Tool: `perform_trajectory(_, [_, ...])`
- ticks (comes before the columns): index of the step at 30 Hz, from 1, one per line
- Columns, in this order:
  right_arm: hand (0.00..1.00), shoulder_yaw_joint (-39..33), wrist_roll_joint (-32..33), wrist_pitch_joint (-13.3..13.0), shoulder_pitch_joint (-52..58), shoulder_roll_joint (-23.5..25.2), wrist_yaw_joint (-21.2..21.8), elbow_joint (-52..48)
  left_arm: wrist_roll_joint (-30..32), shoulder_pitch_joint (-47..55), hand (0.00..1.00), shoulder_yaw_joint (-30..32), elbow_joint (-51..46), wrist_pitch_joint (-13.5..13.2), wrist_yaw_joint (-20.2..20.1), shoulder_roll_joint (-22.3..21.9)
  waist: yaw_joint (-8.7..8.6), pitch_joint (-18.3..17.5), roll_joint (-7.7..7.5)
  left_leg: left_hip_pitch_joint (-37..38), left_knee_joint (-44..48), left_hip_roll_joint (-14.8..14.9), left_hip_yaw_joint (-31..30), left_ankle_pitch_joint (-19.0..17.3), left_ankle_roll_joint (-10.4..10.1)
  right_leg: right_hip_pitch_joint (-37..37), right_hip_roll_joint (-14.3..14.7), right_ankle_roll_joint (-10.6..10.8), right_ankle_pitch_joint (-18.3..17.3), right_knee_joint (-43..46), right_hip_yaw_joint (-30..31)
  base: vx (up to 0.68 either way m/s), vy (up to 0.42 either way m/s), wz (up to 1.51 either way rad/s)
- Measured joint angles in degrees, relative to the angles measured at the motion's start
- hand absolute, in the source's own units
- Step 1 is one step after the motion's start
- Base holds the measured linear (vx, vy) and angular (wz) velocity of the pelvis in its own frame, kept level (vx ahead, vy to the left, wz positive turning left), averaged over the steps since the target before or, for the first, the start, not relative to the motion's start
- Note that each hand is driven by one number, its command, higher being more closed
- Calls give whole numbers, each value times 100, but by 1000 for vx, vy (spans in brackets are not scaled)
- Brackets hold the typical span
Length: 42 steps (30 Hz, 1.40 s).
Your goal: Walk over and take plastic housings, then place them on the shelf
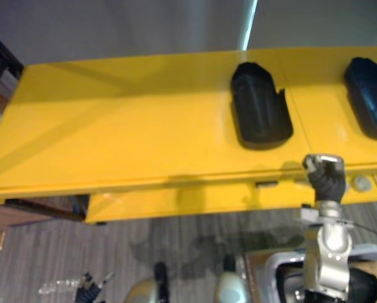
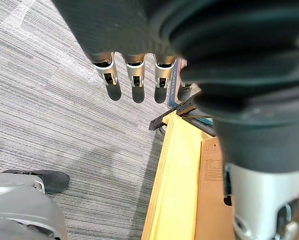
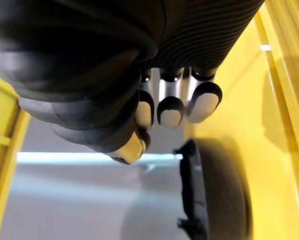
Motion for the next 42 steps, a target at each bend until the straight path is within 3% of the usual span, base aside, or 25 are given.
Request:
perform_trajectory(7, [100, 169, 99, 272, 8, -1, 260, 239, 0, 0, 0, -1, 0, 11, -5, 1, 3, 7, -13, -3, 17, -11, -28, 0, 0, 4, -15, 12, -21, 36, -10, 0, 0, 1])
perform_trajectory(28, [100, 585, 129, 371, -388, -108, 317, 586, -212, 9, 0, -13, 2, 54, -151, 24, 41, 15, -60, -16, 16, -171, -254, 35, 54, 108, -195, 86, -100, 129, -249, -10, 7, 6])
perform_trajectory(42, [100, 736, 81, 386, -1074, -130, 33, 1221, -215, 8, 0, -19, 4, 64, -202, 23, 159, 25, -42, -64, 61, -192, -321, 43, 66, 116, -217, 86, -100, 142, -297, -3, 1, 1])
